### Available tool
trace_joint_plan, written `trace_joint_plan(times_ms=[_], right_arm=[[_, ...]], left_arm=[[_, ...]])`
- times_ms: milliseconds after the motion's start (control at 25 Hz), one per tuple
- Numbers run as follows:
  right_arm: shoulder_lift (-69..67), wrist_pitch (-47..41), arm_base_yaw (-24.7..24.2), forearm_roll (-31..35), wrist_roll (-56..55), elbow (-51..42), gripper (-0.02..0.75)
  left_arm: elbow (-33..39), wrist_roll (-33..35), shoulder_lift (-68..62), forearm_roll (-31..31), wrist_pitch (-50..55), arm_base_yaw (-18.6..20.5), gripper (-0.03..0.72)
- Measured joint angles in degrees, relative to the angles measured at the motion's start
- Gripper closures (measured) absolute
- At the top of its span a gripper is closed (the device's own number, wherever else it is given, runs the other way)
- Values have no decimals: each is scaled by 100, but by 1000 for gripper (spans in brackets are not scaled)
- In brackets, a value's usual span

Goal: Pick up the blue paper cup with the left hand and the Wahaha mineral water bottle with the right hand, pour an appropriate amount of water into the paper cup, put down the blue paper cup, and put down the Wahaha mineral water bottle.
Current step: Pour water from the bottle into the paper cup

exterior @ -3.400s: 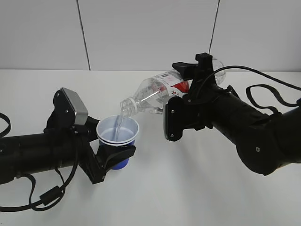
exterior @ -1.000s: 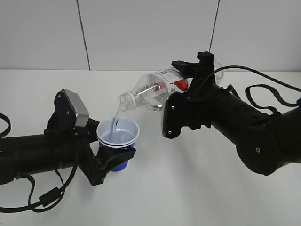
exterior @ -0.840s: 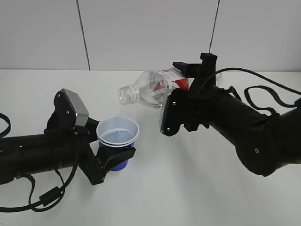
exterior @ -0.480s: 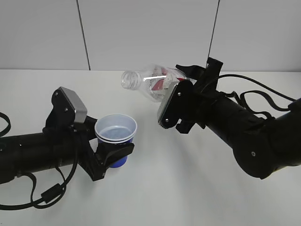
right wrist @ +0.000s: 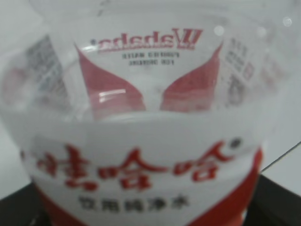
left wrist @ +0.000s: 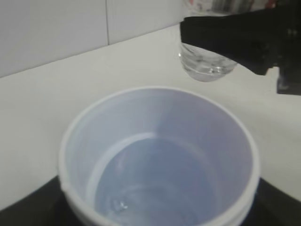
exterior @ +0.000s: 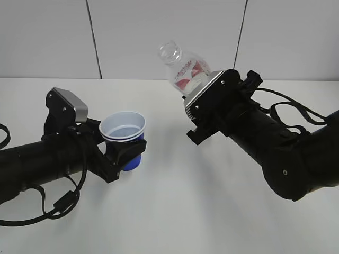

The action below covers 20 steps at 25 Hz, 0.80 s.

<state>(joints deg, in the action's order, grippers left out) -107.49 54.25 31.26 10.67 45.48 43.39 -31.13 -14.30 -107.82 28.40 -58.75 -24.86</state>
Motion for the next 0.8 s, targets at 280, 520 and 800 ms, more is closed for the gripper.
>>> trace_joint_plan(times_ms=[280,520,800], right_arm=[[0,0,0,-244,-1128,0,242],[0,4,0,-652,-1883,0,242],[0,4,0,-929,-2561,0,242]], left_arm=[[0,213,0,-964,0,0,149],[0,782,0,-1859,-53,0,149],[-62,912,-413,-2490,-327,0,149]])
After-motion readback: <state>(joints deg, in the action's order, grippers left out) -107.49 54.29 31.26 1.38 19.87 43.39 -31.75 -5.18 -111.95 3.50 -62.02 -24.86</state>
